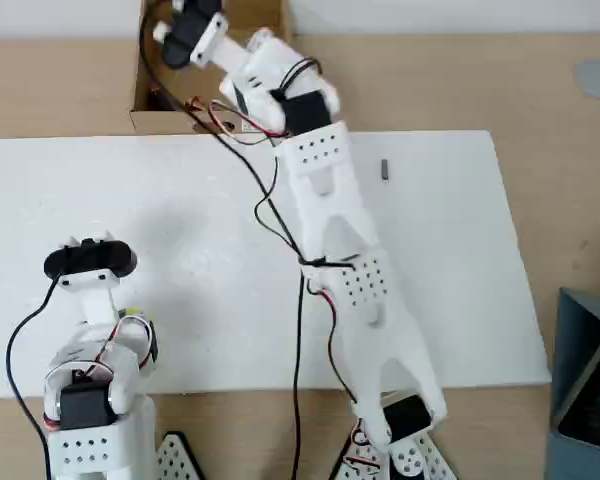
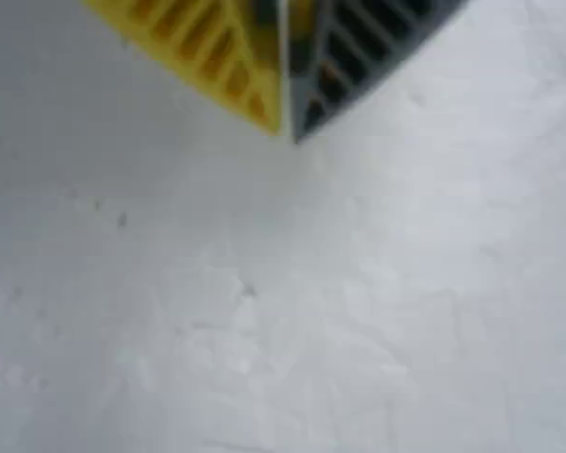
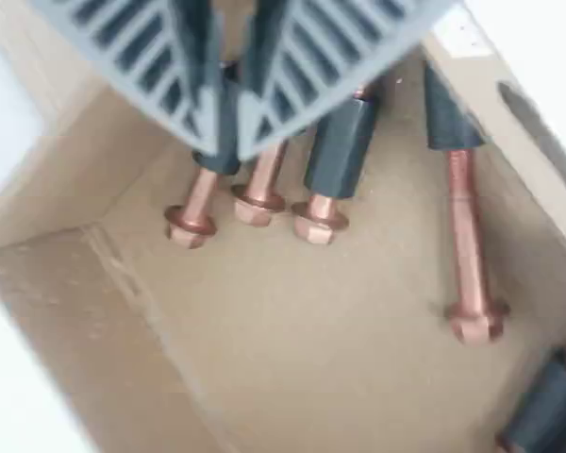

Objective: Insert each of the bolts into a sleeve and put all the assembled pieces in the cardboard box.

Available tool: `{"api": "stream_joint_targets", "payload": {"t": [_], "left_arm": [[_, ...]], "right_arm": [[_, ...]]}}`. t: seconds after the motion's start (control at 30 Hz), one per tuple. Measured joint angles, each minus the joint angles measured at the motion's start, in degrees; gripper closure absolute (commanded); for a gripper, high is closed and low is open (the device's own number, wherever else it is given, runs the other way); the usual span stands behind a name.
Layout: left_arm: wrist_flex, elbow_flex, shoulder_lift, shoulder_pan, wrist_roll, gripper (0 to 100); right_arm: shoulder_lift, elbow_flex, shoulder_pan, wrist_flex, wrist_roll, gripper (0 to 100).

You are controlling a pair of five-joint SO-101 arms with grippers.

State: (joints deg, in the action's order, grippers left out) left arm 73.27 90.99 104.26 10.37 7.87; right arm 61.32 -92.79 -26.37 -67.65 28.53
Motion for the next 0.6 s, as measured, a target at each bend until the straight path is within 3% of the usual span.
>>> {"api": "stream_joint_targets", "payload": {"t": [0.37,0.6], "left_arm": [[0.0,0.0,0.0,0.0,0.0,100],[0.0,0.0,0.0,0.0,0.0,100]], "right_arm": [[-19.5,-0.1,0.0,-24.9,-11.9,98.9],[-29.9,-0.3,2.7,-33.5,-18.3,98.9]]}}
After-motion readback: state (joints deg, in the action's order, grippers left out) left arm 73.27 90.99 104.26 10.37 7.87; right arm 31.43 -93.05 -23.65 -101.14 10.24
